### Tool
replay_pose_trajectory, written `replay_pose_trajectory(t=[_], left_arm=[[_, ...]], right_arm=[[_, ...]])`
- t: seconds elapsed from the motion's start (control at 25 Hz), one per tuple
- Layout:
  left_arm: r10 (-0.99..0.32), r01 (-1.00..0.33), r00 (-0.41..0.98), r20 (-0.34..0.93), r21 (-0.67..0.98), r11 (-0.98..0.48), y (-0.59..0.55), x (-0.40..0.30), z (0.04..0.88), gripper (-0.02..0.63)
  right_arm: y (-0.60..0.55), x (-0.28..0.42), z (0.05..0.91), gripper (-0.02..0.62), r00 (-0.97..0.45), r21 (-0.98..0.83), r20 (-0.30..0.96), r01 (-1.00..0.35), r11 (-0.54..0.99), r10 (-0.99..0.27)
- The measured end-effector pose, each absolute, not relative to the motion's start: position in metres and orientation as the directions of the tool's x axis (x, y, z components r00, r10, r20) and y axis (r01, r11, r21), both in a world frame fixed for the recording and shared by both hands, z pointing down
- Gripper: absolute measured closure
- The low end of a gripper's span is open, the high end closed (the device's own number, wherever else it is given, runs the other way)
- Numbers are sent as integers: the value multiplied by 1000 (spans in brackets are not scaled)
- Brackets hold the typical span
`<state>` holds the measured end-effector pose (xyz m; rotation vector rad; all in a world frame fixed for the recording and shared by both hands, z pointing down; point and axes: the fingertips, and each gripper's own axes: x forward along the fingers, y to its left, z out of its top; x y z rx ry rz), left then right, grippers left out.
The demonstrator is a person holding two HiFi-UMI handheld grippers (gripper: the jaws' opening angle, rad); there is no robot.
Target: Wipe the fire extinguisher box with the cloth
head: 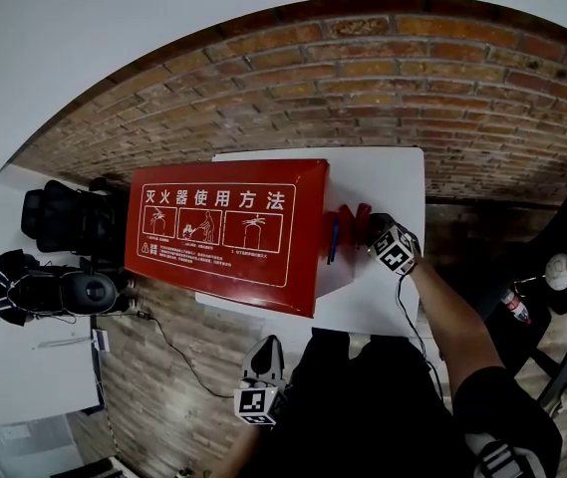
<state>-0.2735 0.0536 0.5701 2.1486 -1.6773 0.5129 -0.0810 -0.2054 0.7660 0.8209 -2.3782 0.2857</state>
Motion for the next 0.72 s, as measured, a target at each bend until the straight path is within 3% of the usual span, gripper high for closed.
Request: replay_pose_trajectory(t=[0.72], left_arm=[[-843,-979,199,501,68,-191,60,-279,575,589]], right_arm=[[-206,-81,832,507,-501,-27,750,-675,738,-431]])
